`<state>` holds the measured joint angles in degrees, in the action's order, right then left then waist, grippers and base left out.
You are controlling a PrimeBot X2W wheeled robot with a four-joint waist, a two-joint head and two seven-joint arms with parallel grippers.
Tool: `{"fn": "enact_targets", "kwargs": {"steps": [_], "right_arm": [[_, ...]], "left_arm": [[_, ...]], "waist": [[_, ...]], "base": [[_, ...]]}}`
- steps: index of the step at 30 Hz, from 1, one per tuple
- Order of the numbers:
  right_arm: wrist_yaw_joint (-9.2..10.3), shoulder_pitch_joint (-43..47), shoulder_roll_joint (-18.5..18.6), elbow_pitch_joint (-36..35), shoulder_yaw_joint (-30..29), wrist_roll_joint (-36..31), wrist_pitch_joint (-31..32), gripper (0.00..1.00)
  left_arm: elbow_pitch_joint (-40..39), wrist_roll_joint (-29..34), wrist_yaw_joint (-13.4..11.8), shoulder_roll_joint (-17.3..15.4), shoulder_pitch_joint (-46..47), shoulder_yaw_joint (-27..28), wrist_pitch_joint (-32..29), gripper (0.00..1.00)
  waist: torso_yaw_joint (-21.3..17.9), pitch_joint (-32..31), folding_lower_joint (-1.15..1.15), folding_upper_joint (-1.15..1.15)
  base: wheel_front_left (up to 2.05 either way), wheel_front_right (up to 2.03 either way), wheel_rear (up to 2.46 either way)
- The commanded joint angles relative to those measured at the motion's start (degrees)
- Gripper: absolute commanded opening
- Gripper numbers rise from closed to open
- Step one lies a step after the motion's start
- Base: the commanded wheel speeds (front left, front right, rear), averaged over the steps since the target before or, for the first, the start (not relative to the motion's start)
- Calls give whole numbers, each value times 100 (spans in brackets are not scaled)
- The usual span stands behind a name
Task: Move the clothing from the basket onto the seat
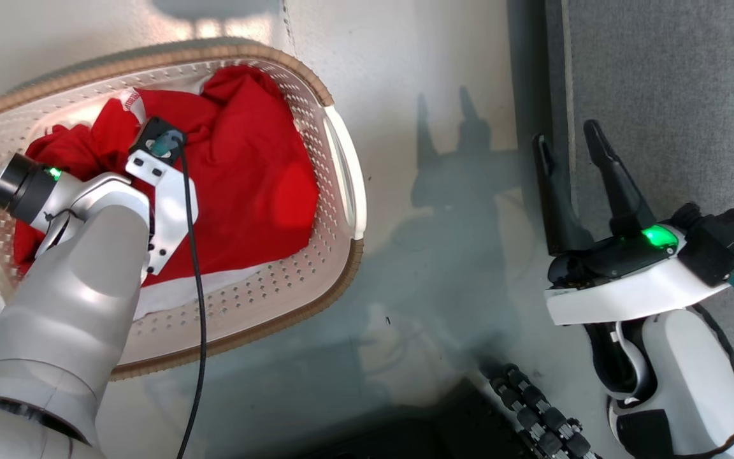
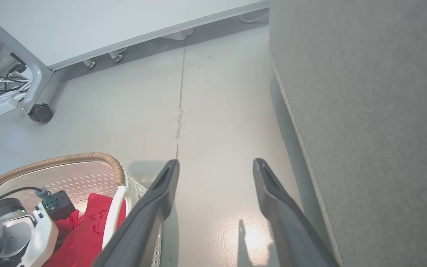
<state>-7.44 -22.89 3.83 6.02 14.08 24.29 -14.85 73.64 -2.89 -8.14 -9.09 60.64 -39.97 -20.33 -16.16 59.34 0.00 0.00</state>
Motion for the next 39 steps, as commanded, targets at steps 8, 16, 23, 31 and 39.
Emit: {"fn": "enact_targets", "kwargs": {"steps": [8, 16, 23, 31, 39], "right_arm": [[-10, 17, 251, -17, -47, -186, -29, 100], [-6, 131, 315, 23, -470, -166, -28, 100], [-6, 380, 376, -2, -597, -268, -27, 100], [-7, 792, 397, 122, -675, -372, -26, 100], [-7, 1176, 372, 218, -581, -487, -26, 100]], "left_arm": [[16, -203, 32, 177, -129, 36, 202, 0], [12, -499, 185, 426, -370, 128, 802, 0], [4, -637, 413, 549, -682, 45, 1442, 0], [-89, -936, 624, 609, -1160, 33, 2297, 0], [-439, -1425, 752, 604, -1664, 64, 2971, 0]], "waist": [[265, -567, 0, 0], [549, -1388, 0, 0], [854, -2301, 0, 0], [1169, -3443, 0, 0], [1374, -4311, 0, 0]], "base": [[0, 0, 0], [0, 0, 0], [0, 0, 0], [0, 0, 0], [0, 0, 0]]}}
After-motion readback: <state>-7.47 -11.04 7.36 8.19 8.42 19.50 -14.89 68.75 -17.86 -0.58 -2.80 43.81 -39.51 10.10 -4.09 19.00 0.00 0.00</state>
